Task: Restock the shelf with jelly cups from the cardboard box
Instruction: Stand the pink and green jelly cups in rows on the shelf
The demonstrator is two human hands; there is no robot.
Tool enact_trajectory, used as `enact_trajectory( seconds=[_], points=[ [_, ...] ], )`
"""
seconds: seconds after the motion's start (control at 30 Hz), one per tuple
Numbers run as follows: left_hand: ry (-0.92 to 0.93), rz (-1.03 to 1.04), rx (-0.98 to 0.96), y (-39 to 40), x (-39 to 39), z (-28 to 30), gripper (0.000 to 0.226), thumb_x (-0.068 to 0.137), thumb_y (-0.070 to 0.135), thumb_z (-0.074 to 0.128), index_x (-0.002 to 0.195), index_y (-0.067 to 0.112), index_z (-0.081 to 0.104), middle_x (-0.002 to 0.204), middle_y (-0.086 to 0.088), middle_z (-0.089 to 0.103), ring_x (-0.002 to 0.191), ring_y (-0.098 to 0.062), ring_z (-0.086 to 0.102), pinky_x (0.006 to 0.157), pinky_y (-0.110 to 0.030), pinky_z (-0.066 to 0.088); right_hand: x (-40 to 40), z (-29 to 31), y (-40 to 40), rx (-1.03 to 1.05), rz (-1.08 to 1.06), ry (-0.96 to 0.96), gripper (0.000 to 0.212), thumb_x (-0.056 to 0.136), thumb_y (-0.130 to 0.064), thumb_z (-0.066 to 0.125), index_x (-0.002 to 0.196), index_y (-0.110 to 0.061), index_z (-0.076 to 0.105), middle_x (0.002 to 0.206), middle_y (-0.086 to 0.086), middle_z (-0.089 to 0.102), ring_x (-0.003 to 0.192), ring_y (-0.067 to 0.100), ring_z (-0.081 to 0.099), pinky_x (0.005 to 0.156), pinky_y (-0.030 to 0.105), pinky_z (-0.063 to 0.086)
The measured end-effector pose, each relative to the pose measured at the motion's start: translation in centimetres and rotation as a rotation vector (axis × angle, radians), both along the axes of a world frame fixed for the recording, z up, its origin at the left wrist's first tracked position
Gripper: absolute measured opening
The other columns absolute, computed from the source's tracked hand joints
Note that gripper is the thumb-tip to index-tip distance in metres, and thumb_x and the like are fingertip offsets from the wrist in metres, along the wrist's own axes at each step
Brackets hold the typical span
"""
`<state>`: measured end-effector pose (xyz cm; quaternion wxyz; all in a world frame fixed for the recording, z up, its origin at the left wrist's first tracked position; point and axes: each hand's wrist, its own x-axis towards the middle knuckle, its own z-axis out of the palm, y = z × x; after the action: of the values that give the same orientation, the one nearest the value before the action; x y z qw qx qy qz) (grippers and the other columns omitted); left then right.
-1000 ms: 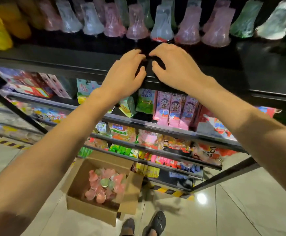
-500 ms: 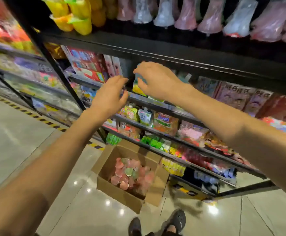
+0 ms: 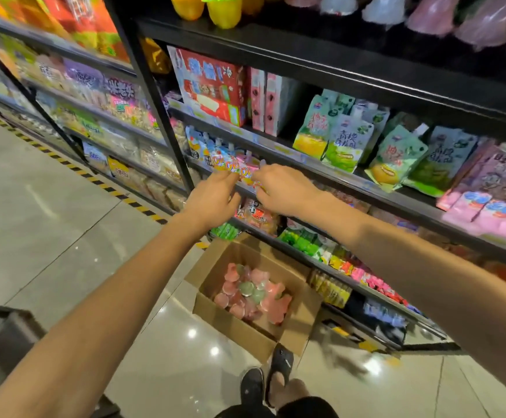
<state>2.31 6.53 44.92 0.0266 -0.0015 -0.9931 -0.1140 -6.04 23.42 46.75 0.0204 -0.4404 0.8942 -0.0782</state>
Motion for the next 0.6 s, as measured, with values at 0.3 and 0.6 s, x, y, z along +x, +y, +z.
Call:
enact_trajectory(
  seconds=[0.3,0.6],
  points=[
    [-0.235,0.123,0.074,-2.2,-0.3,-10.3,0.032,0.092,0.023,0.049,0.119,0.006,0.054,0.116,-0.016,0.058,0.112,-0.037,0.053,0.086,-0.047,0.047,-1.0,-11.6,-3.3,0.111,0.003,-0.247,0.023,0.087,-0.016,0.047,0.107,-0.012,0.06,0.111,0.011,0.062,0.104,0.033,0.06,0.078,0.041,0.05],
    [-0.365,0.201,0.09,-2.2,-2.0,-20.7,0.04,0.092,0.022,0.049,0.128,0.006,0.051,0.125,-0.017,0.057,0.117,-0.034,0.051,0.095,-0.045,0.046,-2.5,-22.8,-3.1,0.214,0.07,-0.422,0.014,0.09,-0.016,0.049,0.084,-0.023,0.039,0.087,0.0,0.049,0.079,0.024,0.051,0.063,0.034,0.037]
  ],
)
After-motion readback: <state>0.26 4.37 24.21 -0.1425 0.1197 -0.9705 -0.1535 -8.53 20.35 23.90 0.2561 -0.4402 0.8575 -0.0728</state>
